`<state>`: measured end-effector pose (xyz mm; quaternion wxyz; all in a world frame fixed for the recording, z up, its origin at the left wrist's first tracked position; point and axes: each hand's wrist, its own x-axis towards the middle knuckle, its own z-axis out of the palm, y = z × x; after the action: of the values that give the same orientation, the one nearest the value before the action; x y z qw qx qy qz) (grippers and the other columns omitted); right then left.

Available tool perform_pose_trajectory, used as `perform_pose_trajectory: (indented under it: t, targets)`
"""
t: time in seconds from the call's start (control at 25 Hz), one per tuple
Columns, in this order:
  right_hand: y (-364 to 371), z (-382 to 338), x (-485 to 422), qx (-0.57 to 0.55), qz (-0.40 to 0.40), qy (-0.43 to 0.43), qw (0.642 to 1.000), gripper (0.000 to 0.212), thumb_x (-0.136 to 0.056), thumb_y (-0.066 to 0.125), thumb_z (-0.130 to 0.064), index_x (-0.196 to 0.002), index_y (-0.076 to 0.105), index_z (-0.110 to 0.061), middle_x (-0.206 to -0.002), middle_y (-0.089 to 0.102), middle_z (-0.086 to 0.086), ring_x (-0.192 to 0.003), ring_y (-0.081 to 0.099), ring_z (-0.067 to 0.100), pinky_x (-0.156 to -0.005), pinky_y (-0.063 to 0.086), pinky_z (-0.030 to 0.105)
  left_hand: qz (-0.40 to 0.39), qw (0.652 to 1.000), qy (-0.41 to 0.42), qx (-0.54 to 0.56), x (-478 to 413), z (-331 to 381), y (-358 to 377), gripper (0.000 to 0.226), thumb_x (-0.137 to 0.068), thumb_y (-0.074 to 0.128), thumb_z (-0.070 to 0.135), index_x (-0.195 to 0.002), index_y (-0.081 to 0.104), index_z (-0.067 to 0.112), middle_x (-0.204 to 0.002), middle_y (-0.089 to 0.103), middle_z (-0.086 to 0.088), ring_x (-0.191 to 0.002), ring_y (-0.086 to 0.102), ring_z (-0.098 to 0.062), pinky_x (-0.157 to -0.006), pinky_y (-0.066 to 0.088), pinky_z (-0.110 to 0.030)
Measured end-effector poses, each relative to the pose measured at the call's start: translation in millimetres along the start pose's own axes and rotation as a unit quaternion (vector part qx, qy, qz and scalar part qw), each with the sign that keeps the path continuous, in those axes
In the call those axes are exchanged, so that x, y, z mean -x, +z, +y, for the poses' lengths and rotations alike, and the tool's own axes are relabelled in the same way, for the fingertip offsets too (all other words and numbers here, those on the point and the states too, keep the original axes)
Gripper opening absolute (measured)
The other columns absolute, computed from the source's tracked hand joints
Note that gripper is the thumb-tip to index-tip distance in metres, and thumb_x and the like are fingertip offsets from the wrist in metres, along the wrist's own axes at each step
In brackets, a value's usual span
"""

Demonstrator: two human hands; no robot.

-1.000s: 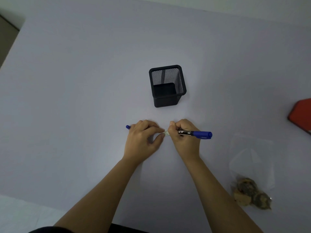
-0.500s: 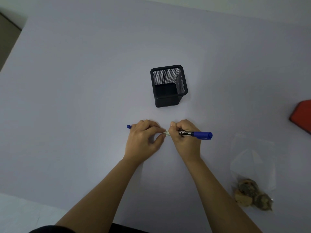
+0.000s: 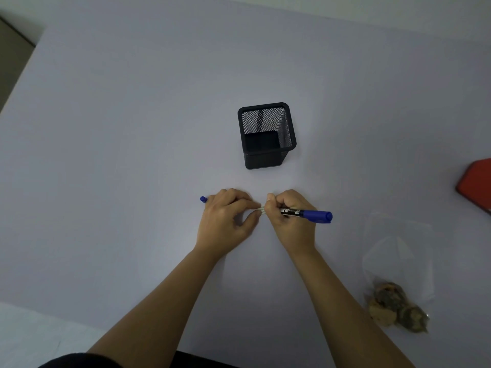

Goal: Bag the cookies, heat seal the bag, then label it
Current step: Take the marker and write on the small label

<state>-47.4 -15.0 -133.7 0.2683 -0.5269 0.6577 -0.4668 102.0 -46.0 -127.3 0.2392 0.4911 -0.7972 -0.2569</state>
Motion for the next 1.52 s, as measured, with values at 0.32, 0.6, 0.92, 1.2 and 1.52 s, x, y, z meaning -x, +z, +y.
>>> perform_pose_trajectory:
  t: [0.32, 0.6, 0.92, 1.2, 1.52]
  targets:
    - [2.0, 2.6, 0.8, 0.022, 0.013, -0.005, 1.000, 0.035, -0.087, 0.053, -0.026, -0.058, 0.048, -0.006, -0.053, 0.044, 0.001, -0.049, 0.036, -0.001, -0.052, 0.035, 0.006, 0.004, 1.000, 0.002, 0.001, 0.2, -0.2, 0.2, 0.017, -0.080, 0.067, 0.031, -0.088, 0.074, 0.018, -0.088, 0.067, 0.003, -0.082, 0.058, -0.011, -0.072, 0.049, -0.032]
    - [3.3, 4.6, -0.1, 0.009, 0.026, 0.005, 1.000, 0.035, -0.087, 0.053, -0.024, -0.059, 0.049, -0.004, -0.053, 0.046, 0.004, -0.053, 0.040, 0.009, -0.052, 0.034, 0.007, 0.005, 1.000, 0.001, 0.004, -0.4, -0.2, 0.2, 0.015, -0.079, 0.070, 0.028, -0.088, 0.074, 0.017, -0.088, 0.067, 0.002, -0.081, 0.058, -0.011, -0.072, 0.049, -0.031]
    - [1.8, 3.9, 0.5, 0.022, 0.011, -0.010, 1.000, 0.035, -0.087, 0.053, -0.025, -0.059, 0.050, -0.004, -0.053, 0.048, 0.008, -0.052, 0.042, 0.015, -0.053, 0.036, 0.006, 0.002, 1.000, 0.000, 0.000, 0.9, 0.0, 0.4, 0.018, -0.081, 0.066, 0.032, -0.088, 0.074, 0.018, -0.089, 0.067, 0.003, -0.082, 0.057, -0.010, -0.073, 0.047, -0.030]
    - [3.5, 2.7, -0.7, 0.007, 0.016, 0.008, 1.000, 0.038, -0.087, 0.053, -0.024, -0.057, 0.047, -0.001, -0.052, 0.047, 0.011, -0.055, 0.042, 0.021, -0.049, 0.035, 0.014, 0.011, 1.000, 0.007, 0.008, -0.3, 0.1, 0.0, 0.015, -0.080, 0.069, 0.029, -0.088, 0.074, 0.017, -0.088, 0.067, 0.002, -0.081, 0.058, -0.012, -0.071, 0.049, -0.034]
    - [3.2, 3.1, -0.2, 0.007, 0.017, 0.010, 1.000, 0.039, -0.087, 0.053, -0.025, -0.057, 0.047, 0.000, -0.052, 0.047, 0.011, -0.053, 0.042, 0.021, -0.049, 0.036, 0.018, 0.018, 1.000, 0.007, 0.009, -0.6, 0.3, 0.8, 0.014, -0.079, 0.069, 0.028, -0.087, 0.074, 0.017, -0.087, 0.067, 0.002, -0.080, 0.057, -0.011, -0.069, 0.049, -0.035]
